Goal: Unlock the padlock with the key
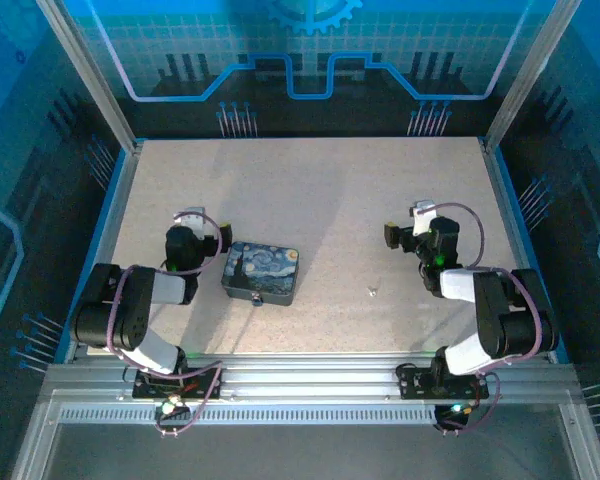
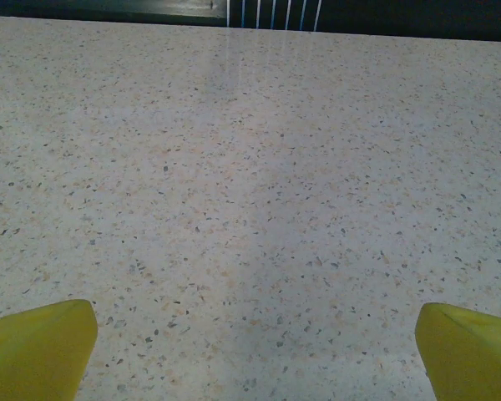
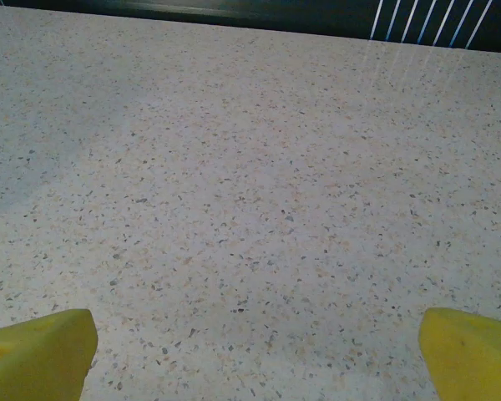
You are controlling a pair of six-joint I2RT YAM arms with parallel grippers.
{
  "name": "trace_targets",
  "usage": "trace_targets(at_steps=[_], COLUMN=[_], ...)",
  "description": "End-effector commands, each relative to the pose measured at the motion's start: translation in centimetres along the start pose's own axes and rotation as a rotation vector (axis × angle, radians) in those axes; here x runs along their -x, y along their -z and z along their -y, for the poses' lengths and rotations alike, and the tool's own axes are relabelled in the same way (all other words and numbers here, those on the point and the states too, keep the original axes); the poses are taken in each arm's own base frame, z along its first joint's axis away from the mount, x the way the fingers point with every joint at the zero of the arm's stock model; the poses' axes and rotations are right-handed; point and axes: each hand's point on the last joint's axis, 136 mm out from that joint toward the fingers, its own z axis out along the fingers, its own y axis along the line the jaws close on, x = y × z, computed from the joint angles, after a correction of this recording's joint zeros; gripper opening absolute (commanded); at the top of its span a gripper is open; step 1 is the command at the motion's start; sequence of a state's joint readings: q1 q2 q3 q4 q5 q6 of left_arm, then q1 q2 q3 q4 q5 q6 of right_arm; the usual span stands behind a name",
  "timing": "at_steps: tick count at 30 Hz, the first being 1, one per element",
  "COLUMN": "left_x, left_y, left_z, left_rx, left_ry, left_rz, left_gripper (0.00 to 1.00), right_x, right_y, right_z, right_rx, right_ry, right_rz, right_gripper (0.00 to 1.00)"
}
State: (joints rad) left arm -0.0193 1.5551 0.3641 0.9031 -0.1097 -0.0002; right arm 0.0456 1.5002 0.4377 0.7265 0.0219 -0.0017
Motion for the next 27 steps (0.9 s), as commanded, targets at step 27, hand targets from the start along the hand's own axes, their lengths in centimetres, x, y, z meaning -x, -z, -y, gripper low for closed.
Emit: trace_targets(at_steps=[27], left_x=[2.0], left_y=[0.9], left_z=[0.3], left_rx=[-0.025], left_ry=[-0.005], left_rz=[0.087], left_gripper=[0.99], right_x=[1.1], right_y=[0.9], right_z=[1.1], right_rx=[-0.045], right_ry=[-0.028], right_rz=[0.032], right_gripper=[1.0])
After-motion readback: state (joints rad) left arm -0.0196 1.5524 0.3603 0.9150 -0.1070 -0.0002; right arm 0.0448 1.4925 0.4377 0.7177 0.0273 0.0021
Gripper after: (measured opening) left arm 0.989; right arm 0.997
